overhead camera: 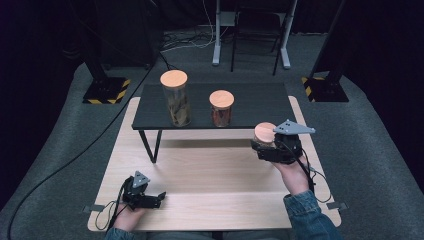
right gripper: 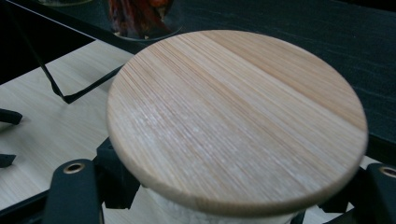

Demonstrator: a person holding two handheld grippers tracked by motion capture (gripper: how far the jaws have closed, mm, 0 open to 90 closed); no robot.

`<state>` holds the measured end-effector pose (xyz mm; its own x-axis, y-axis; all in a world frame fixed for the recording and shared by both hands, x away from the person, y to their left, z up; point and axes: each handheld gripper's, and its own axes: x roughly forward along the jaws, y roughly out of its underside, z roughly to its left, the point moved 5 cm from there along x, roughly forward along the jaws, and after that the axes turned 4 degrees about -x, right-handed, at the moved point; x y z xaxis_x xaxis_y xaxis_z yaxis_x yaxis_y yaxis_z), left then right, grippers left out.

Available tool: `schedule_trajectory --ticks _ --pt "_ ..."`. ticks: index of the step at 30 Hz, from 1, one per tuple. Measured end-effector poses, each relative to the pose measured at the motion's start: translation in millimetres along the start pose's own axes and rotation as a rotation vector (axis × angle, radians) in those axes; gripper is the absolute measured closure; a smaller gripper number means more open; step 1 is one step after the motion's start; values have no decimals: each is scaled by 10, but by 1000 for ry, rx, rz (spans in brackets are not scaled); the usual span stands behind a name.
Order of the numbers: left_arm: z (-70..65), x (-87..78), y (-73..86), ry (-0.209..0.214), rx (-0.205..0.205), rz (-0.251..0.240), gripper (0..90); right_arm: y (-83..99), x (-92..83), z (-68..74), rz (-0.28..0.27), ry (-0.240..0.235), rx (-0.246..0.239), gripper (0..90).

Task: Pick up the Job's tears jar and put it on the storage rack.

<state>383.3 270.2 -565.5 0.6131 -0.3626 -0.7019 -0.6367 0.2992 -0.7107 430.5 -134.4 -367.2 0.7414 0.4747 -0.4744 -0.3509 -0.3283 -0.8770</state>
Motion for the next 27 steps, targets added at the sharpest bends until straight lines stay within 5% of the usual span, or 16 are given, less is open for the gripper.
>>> schedule_trajectory --ticks 27 --pt "1 1 -1 1 1 0 10 -297 47 -111 -11 22 -11 248"
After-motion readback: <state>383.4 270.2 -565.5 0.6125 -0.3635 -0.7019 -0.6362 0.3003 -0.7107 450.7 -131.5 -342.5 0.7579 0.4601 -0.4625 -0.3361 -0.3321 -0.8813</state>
